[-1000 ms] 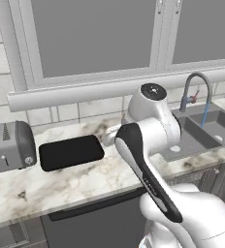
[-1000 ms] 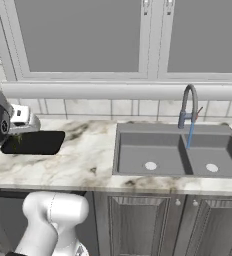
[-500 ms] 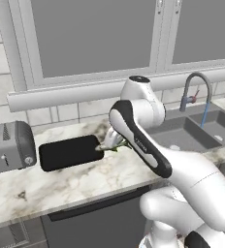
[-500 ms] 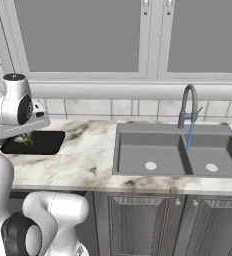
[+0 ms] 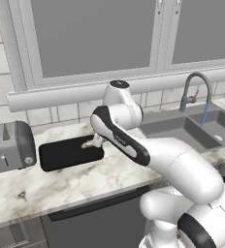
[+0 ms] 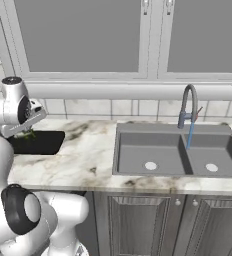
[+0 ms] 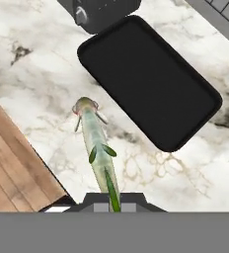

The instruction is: Take the fish out of the fridge, briefly rinse it in the sink, and place it on the tray next to the sink.

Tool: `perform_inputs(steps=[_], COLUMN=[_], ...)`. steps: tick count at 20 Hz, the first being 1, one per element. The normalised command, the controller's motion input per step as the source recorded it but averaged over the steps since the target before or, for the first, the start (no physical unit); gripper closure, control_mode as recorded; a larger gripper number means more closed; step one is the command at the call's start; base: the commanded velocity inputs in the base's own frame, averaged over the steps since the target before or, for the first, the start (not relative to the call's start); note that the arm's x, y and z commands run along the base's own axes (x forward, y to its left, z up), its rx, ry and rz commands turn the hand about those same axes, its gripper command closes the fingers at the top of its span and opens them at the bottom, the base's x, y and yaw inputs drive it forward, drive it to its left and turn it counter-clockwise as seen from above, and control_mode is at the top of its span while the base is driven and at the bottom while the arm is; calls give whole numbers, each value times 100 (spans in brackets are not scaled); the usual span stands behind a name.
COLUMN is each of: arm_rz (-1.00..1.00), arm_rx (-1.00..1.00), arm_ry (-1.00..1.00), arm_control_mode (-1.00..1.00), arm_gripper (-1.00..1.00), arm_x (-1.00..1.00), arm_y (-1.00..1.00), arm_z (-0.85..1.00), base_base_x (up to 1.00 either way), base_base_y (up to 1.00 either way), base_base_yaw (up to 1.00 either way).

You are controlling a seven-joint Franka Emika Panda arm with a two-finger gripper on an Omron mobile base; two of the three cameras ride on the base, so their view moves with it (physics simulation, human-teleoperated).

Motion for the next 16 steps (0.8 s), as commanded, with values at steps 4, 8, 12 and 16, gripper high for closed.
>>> perform_inputs(steps=[4,8,12,16], arm_rz=[10,3,2,3], arm_rx=[0,0,0,-1], arm_ry=[-5,0,3,5], arm_control_mode=[-100,-100,-100,-100], arm_gripper=[100,100,100,100], arm_x=[64,42,7,9], arm_y=[54,29,22,5], arm_z=[-29,-27,-4,-44], base_base_x=[0,0,0,0], base_base_y=[0,0,0,0], base_base_yaw=[0,0,0,0])
